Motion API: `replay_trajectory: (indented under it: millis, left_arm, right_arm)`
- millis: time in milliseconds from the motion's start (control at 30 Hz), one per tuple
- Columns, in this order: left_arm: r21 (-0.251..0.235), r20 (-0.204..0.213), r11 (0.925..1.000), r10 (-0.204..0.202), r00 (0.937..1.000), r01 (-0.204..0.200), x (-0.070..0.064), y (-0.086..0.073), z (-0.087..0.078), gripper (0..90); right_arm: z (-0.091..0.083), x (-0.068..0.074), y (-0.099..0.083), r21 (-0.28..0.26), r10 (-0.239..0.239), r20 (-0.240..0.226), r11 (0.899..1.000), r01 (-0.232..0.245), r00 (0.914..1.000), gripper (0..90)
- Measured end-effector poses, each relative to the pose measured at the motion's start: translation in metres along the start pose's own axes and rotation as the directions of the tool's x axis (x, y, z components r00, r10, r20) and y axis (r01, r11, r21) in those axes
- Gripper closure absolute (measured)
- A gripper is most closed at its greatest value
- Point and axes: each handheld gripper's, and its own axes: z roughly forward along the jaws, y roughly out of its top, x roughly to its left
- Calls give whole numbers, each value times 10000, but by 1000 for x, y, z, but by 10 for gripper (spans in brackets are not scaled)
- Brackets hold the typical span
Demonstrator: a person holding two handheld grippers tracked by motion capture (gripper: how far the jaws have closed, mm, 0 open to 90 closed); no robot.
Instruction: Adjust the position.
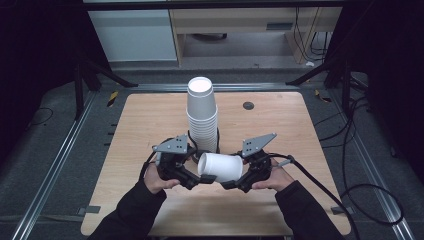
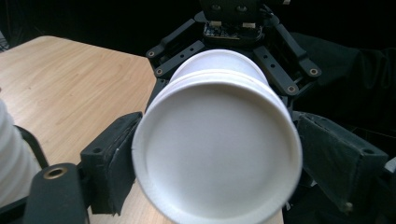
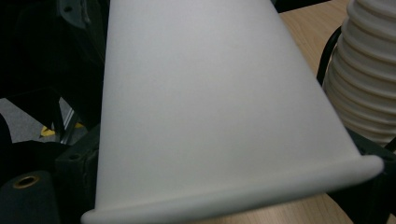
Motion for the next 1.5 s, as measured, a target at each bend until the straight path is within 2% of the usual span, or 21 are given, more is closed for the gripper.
replay_trajectory:
  millis: [233, 500, 667, 767, 1000, 1367, 1500]
  left_arm:
    - [247, -312, 9996, 118, 9994, -110, 1, 0, -11, 142]
    - [1099, -770, 9938, 253, 9967, -167, 3, -9, -14, 127]
    - [1315, -640, 9912, 211, 9977, -126, 6, -12, -9, 118]
    - [1528, -673, 9880, 349, 9971, -243, 5, -11, -4, 103]
    - [1728, -310, 9848, 232, 9993, -175, 6, -9, 6, 105]
    - [1983, -73, 9800, 182, 9998, -164, 10, -10, 17, 137]
    - [2137, -123, 9767, 206, 9997, -175, 11, -11, 18, 148]
  right_arm:
    - [-8, -1, 2, 234, -218, 344, 9995, 210, 9992, 92]
    - [-19, -4, 8, 777, -609, 781, 9955, 548, 9951, 92]
    - [-16, -6, 10, 1420, -853, 821, 9872, 731, 9930, 92]
    - [-11, -7, 12, 1738, -953, 749, 9814, 811, 9926, 92]
    - [1, -7, 14, 2454, -1235, 607, 9637, 1051, 9905, 92]
    - [12, -6, 16, 2981, -1343, 321, 9471, 1188, 9904, 92]
    - [16, -6, 17, 3030, -1341, 219, 9452, 1213, 9907, 92]
